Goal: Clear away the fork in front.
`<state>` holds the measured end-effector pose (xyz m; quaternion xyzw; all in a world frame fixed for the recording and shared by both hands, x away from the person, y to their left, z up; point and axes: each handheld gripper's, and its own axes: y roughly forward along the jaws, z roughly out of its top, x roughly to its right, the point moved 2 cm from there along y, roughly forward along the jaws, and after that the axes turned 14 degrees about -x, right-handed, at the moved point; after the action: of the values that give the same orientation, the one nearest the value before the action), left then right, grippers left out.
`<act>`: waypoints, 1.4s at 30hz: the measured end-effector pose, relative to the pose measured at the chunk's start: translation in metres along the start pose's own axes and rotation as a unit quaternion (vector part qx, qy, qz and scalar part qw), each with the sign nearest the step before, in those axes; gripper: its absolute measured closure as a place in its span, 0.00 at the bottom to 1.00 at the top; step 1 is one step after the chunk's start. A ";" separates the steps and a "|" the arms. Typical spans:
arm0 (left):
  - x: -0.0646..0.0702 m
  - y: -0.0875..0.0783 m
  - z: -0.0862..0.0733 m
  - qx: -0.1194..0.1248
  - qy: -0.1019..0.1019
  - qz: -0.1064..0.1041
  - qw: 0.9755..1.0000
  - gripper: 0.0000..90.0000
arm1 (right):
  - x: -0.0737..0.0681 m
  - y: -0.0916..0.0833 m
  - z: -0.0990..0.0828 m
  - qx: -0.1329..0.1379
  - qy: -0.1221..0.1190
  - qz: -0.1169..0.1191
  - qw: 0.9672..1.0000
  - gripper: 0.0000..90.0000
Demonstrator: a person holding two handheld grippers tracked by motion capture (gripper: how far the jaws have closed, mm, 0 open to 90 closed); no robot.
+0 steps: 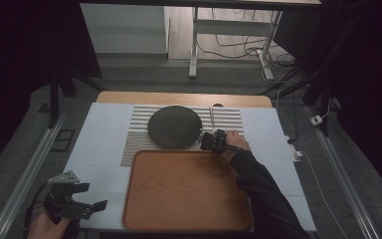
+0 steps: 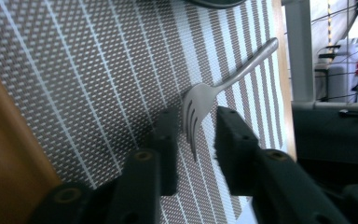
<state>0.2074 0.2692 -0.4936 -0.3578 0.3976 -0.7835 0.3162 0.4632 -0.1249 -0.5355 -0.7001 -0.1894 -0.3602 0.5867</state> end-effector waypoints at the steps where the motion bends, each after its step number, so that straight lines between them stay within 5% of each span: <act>1: 0.000 0.000 0.000 -0.001 0.000 0.000 1.000 0.00 | -0.002 0.001 0.002 -0.001 -0.015 -0.003 1.000 0.91; 6: 0.001 0.000 0.000 -0.003 0.001 0.002 1.000 0.00 | -0.006 0.001 0.004 0.000 -0.048 -0.035 0.998 0.99; 15: 0.001 0.001 0.000 -0.004 0.004 0.002 1.000 0.00 | -0.004 -0.008 0.000 0.005 -0.050 -0.026 0.998 0.99; 24: 0.002 0.001 0.000 -0.004 0.010 0.002 1.000 0.00 | 0.003 -0.033 -0.013 0.031 -0.002 0.001 1.000 0.99; 26: 0.002 0.000 0.000 -0.003 0.011 0.000 1.000 0.00 | 0.004 -0.038 -0.018 0.050 0.013 0.022 0.998 0.99; 33: 0.002 -0.001 0.000 0.001 0.012 -0.004 1.000 0.00 | 0.007 -0.050 -0.028 0.061 0.043 0.032 0.997 0.99; 42: 0.001 -0.002 -0.001 0.008 0.016 -0.018 1.000 0.00 | 0.010 -0.069 -0.044 0.106 0.097 0.083 0.986 0.99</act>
<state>0.2060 0.2698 -0.4920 -0.3496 0.3903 -0.7977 0.2986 0.4099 -0.1523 -0.4784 -0.6091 -0.1101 -0.3538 0.7012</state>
